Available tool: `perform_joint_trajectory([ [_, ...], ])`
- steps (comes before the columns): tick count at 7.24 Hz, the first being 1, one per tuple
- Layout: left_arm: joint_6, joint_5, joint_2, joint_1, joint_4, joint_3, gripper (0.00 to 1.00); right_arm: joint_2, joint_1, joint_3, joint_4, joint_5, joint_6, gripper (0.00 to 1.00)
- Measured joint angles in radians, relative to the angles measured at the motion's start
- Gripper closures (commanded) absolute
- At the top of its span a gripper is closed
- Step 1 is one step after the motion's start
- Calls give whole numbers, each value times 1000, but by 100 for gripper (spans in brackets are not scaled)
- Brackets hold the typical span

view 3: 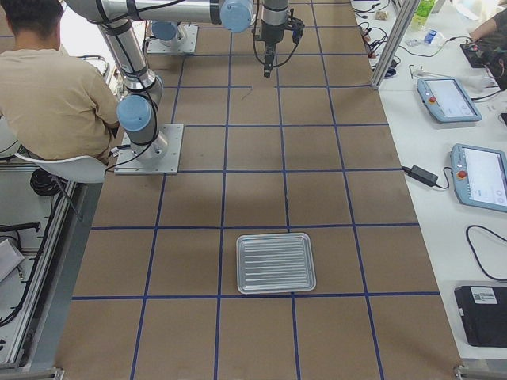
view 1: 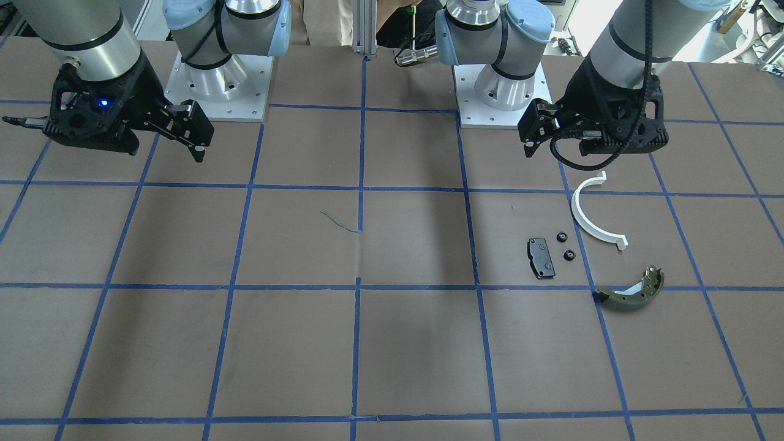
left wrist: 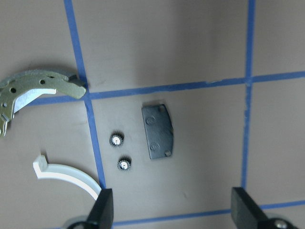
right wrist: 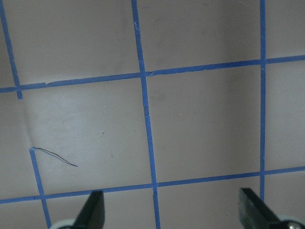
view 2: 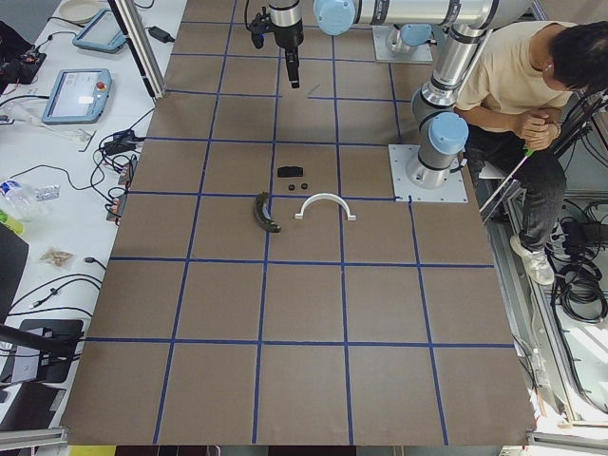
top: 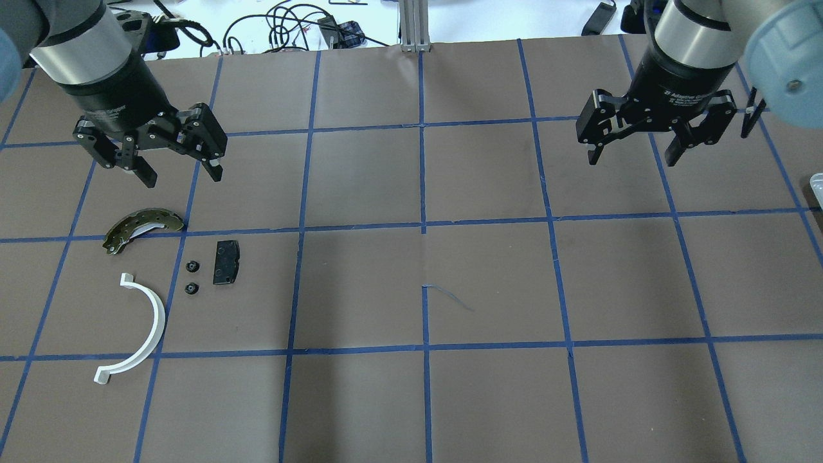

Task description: Place bearing gear from tray to pile

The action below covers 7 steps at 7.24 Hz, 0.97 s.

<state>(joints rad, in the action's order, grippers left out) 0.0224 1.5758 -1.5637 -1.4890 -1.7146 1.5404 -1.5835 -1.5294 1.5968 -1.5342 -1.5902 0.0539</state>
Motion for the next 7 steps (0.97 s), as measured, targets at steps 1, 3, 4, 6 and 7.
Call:
perform_joint_trajectory([
  [1, -6, -2, 12, -14, 20, 5, 14, 0, 0, 0, 0, 0, 0, 0],
  [3, -5, -3, 7, -65, 129, 20, 3, -1, 0, 0, 0, -1, -1, 0],
  [4, -6, -4, 3, -84, 190, 32, 1, -1, 0, 0, -1, -2, -1, 0],
  [6, 21, -4, 9, -90, 223, 46, 0, -2, 0, 0, -1, -2, 0, 0],
  [7, 39, -2, 14, -89, 223, 51, 0, -3, 0, 0, -1, -2, 0, 0],
])
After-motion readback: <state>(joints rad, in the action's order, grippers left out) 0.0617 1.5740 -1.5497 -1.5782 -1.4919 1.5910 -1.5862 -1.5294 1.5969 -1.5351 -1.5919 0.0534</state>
